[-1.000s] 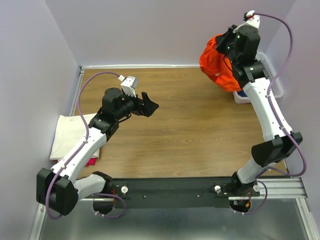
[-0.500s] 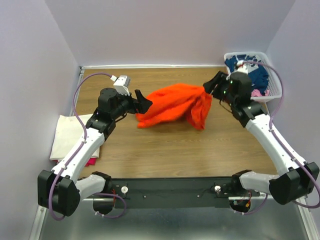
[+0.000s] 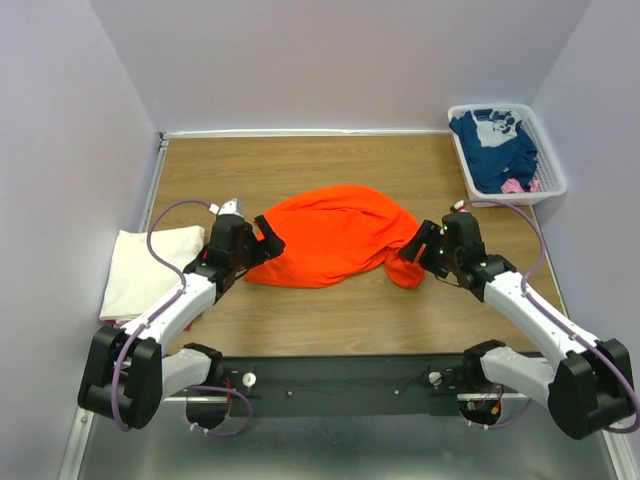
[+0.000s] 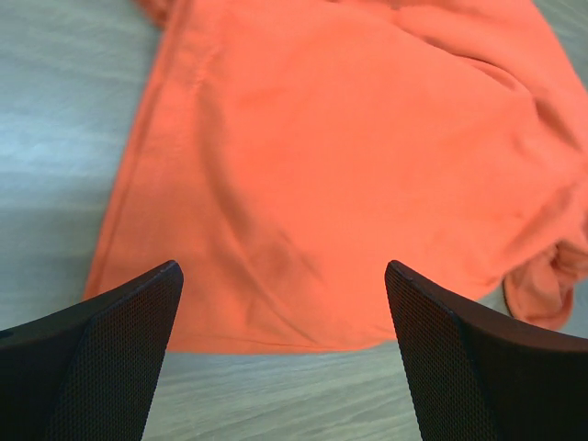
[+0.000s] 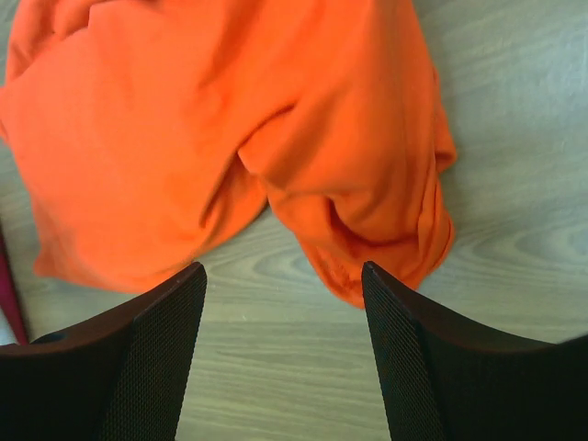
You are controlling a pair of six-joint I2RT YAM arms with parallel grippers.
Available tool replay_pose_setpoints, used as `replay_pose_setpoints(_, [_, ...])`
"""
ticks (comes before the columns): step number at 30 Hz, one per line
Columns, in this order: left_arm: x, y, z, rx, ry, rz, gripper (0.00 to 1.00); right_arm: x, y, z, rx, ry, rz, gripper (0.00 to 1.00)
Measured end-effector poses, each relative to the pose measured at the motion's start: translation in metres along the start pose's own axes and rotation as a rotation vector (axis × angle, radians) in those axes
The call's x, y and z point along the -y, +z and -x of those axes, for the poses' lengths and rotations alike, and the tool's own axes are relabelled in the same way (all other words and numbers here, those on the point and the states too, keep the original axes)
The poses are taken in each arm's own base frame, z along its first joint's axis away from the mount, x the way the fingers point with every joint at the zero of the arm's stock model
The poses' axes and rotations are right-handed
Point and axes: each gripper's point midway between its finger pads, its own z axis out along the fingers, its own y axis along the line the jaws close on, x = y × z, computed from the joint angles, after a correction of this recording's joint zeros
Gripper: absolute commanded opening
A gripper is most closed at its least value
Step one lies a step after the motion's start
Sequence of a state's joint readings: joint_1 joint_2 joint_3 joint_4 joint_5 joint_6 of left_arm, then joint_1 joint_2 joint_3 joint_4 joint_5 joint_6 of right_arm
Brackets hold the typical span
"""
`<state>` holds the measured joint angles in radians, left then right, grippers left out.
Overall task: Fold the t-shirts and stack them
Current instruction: Flatten the tshirt out
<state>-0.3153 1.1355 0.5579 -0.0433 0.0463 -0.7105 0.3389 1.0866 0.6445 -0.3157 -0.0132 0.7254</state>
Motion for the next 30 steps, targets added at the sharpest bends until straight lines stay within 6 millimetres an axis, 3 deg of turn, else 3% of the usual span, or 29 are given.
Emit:
replay_pose_setpoints(5, [-0.027, -0.004, -0.007, 0.044, -0.098, 0.117, 0.98, 0.008, -0.009, -0.023, -0.030, 0.029, 0.037, 0.75])
replay_pose_setpoints(10, [-0.054, -0.007, -0.019, 0.046, -0.190, 0.242, 0.98, 0.021, -0.004, -0.043, -0.085, 0.036, 0.013, 0.75])
replay_pose_setpoints(17, [-0.074, -0.012, -0.031, 0.027, -0.241, 0.349, 0.98, 0.026, 0.001, -0.047, -0.107, 0.037, -0.015, 0.75])
replay_pose_setpoints(20, [-0.079, -0.014, -0.033, 0.030, -0.244, 0.377, 0.94, 0.030, 0.004, -0.049, -0.114, 0.037, -0.030, 0.75])
replay_pose_setpoints(22, [-0.083, -0.014, -0.034, 0.030, -0.242, 0.395, 0.85, 0.031, 0.005, -0.050, -0.115, 0.037, -0.035, 0.74])
replay_pose_setpoints(24, [-0.087, -0.013, -0.036, 0.024, -0.241, 0.415, 0.65, 0.030, 0.006, -0.049, -0.113, 0.037, -0.035, 0.74])
replay_pose_setpoints(27, [-0.094, -0.011, -0.041, 0.010, -0.234, 0.450, 0.59, 0.030, 0.006, -0.048, -0.107, 0.037, -0.034, 0.74])
replay_pose_setpoints(30, [-0.096, -0.007, -0.040, 0.009, -0.224, 0.458, 0.46, 0.032, 0.007, -0.048, -0.102, 0.037, -0.038, 0.73])
